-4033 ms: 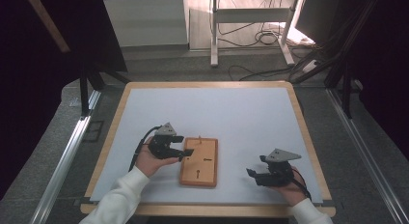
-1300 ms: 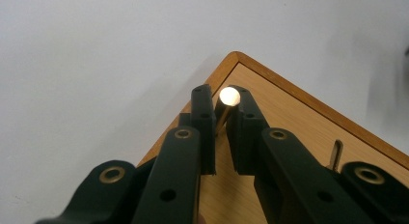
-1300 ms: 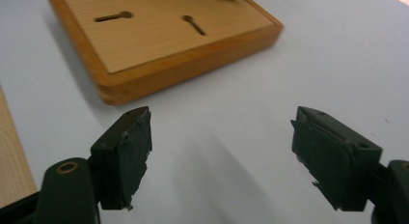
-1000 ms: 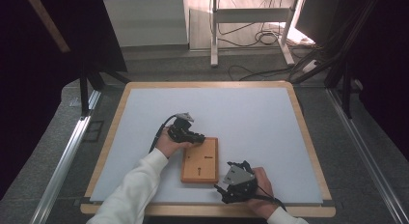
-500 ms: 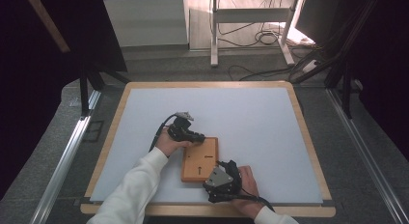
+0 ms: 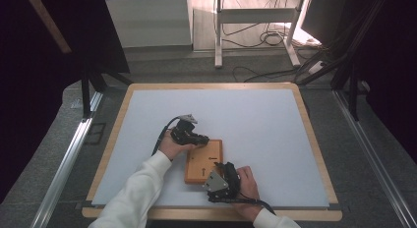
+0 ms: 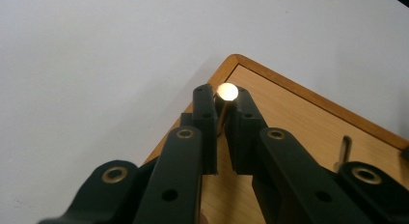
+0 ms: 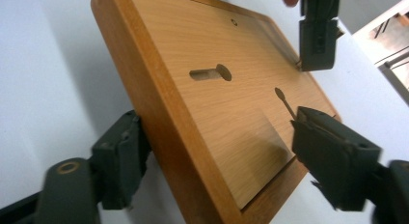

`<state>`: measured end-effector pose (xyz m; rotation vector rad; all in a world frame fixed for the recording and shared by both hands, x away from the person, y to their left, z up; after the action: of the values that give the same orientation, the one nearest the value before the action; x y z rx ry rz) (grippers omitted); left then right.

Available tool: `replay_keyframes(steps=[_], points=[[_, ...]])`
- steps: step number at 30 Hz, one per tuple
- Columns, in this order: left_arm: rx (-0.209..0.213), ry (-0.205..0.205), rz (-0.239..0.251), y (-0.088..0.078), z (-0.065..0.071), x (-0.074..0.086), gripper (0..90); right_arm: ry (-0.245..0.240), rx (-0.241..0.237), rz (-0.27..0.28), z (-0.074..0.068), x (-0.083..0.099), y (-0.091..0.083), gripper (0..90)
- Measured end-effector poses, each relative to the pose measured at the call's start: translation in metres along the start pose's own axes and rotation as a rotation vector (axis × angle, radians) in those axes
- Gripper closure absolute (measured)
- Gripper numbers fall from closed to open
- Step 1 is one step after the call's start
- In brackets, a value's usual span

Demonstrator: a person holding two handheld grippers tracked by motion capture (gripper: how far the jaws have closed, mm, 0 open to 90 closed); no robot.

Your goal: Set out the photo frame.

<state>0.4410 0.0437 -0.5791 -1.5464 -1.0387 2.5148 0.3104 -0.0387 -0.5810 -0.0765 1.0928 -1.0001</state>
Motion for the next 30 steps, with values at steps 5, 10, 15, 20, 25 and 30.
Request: replay_keyframes(steps=[5, 10, 15, 20, 25, 30], points=[[-0.016, 0.010, 0.008, 0.000, -0.001, 0.000, 84.6, -0.011, 0.021, 0.017, 0.008, -0.003, -0.004, 29.7], [-0.019, 0.001, 0.015, 0.000, -0.002, -0.001, 84.0, -0.046, 0.017, 0.026, 0.011, -0.006, -0.007, 35.6], [-0.015, -0.019, 0.030, 0.001, -0.002, -0.001, 82.5, -0.063, 0.022, 0.043, 0.015, -0.012, -0.010, 39.8], [-0.010, -0.022, 0.035, 0.001, -0.003, -0.001, 81.1, -0.063, 0.022, 0.047, 0.018, -0.013, -0.012, 41.1], [0.002, -0.026, 0.044, -0.001, 0.000, -0.002, 71.6, -0.063, 0.026, 0.054, 0.021, -0.016, -0.014, 43.0], [-0.019, -0.029, 0.081, -0.012, 0.000, -0.004, 57.3, -0.061, 0.024, 0.058, 0.022, -0.017, -0.014, 43.2]])
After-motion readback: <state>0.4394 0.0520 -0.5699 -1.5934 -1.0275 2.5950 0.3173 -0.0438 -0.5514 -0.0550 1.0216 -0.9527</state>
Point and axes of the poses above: each handheld gripper's, and its own axes: y roughly forward along the jaws, x roughly out of its underside, z roughly to its right, the point moved 9 cm from there along y, roughly forward along the jaws, and after that the axes turned 8 degrees about z, right-handed, at the moved point
